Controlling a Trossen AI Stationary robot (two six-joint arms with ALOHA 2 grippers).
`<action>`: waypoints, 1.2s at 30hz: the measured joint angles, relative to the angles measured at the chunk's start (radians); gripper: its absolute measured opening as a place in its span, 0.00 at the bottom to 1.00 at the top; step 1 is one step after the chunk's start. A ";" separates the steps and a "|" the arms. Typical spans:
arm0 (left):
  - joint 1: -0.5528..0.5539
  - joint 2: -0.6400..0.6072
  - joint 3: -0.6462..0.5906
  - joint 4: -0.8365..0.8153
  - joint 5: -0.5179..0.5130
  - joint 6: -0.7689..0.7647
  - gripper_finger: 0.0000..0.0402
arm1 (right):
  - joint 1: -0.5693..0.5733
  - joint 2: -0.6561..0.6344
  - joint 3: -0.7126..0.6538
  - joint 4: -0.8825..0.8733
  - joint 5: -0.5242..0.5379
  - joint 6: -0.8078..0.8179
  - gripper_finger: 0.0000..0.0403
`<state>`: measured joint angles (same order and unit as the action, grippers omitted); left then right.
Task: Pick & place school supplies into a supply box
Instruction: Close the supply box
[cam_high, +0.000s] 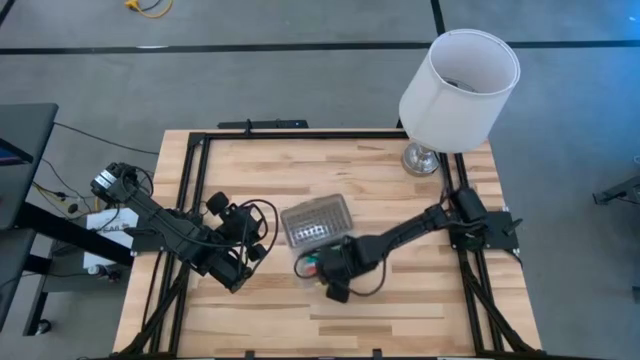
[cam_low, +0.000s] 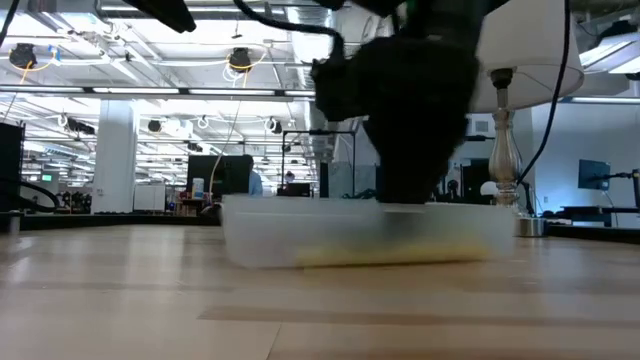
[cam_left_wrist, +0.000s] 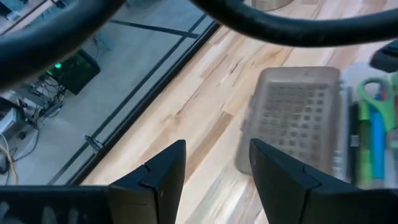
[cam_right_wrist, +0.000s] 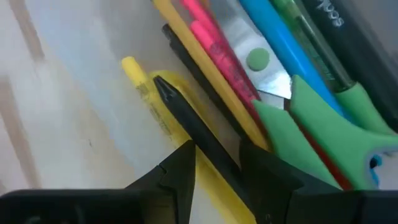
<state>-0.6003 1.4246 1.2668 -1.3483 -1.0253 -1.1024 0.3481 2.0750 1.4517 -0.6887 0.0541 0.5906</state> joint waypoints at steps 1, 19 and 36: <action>0.000 0.000 0.000 0.000 -0.005 0.006 0.43 | 0.014 0.001 -0.001 -0.014 0.012 0.002 0.30; 0.031 0.000 0.000 0.018 -0.047 0.189 0.43 | 0.099 -0.190 -0.003 -0.049 0.319 0.193 0.30; 0.215 -0.140 -0.320 0.631 0.296 0.970 0.43 | 0.404 -0.166 -0.004 -0.048 0.570 0.783 0.30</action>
<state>-0.3856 1.2847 0.9463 -0.7170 -0.7289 -0.1326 0.7516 1.9092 1.4476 -0.7362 0.6246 1.3739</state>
